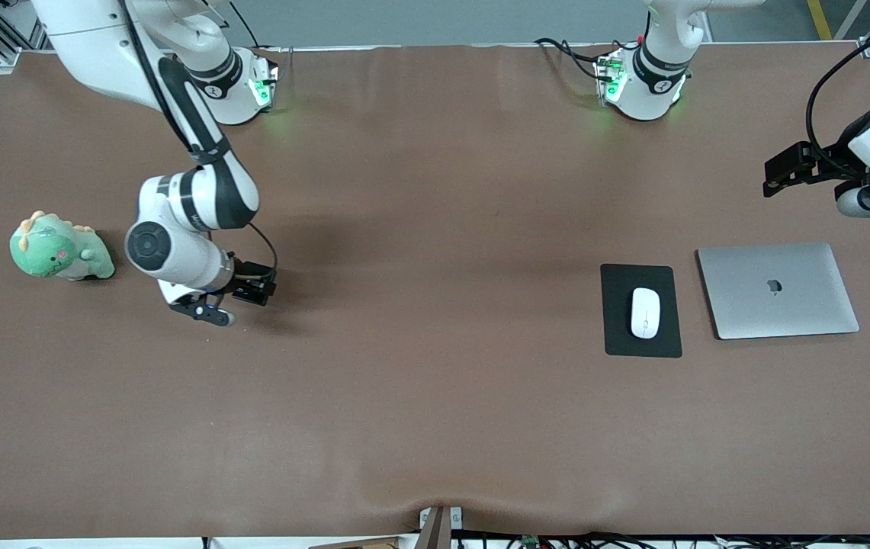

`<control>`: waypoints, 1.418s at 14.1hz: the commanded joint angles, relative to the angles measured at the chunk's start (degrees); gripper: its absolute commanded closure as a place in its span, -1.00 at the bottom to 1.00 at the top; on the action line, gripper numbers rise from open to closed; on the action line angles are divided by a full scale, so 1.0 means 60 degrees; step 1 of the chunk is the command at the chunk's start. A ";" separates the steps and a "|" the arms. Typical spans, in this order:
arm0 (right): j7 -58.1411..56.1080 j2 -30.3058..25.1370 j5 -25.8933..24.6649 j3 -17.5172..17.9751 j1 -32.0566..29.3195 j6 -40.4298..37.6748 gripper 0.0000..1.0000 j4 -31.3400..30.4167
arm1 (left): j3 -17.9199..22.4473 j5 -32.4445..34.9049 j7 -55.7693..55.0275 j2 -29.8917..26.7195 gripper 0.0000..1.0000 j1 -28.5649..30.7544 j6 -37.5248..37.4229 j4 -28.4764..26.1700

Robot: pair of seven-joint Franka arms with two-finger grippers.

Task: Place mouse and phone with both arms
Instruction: 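Carry the black phone with the right gripper toward the green plush toy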

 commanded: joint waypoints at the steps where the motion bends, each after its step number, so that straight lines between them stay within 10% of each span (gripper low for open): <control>1: -0.0839 -0.0593 -0.0467 0.0076 -0.0773 0.0150 1.00 -0.0783 | -0.0006 -0.0092 0.0075 -0.0111 -1.00 0.0047 -0.0266 0.0199; 18: -0.4139 -0.0257 -0.1099 0.0075 -0.2593 0.2715 1.00 -0.2279 | -0.0020 -0.0151 0.0002 -0.0096 -1.00 0.0018 -0.0529 0.0228; 19: -0.4154 -0.0256 -0.1099 0.0090 -0.2593 0.2642 0.21 -0.2250 | -0.0064 -0.0151 -0.0013 -0.0125 -1.00 0.0018 -0.0529 0.0243; 20: -0.4154 -0.0242 -0.1099 0.0090 -0.2593 0.2641 -0.99 -0.2220 | -0.0079 -0.0151 -0.0027 -0.0140 -1.00 -0.0011 -0.0544 0.0243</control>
